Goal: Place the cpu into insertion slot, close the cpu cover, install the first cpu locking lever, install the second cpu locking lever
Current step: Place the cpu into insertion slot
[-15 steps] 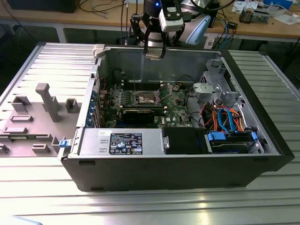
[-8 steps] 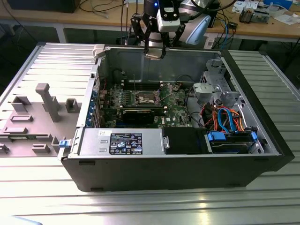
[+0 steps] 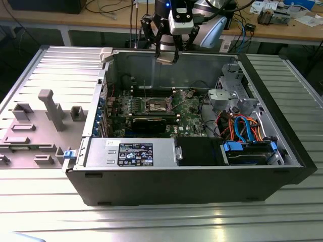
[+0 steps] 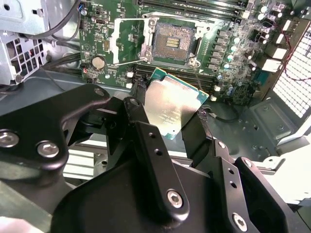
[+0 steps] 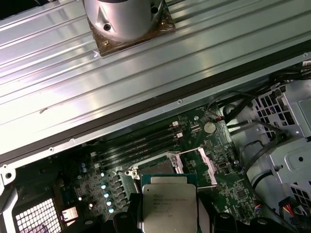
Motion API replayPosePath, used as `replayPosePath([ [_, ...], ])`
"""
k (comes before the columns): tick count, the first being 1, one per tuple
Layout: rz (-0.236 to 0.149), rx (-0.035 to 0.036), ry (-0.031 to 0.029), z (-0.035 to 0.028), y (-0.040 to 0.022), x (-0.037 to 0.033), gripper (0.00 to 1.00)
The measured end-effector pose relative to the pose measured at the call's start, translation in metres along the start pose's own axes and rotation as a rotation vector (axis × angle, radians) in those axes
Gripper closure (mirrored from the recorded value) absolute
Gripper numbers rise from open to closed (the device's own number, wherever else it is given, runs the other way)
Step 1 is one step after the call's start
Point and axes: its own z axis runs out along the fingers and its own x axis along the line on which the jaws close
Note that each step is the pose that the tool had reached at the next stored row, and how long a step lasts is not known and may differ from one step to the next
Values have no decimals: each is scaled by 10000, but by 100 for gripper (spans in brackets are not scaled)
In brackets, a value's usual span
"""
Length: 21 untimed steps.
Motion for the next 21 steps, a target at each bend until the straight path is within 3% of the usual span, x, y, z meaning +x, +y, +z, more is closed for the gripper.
replayPosePath([
  [6,67,-1,-6,0,0,0,46],
  [13,621,-11,-54,1,0,0,46],
  [21,637,-12,-57,1,-1,2,46],
])
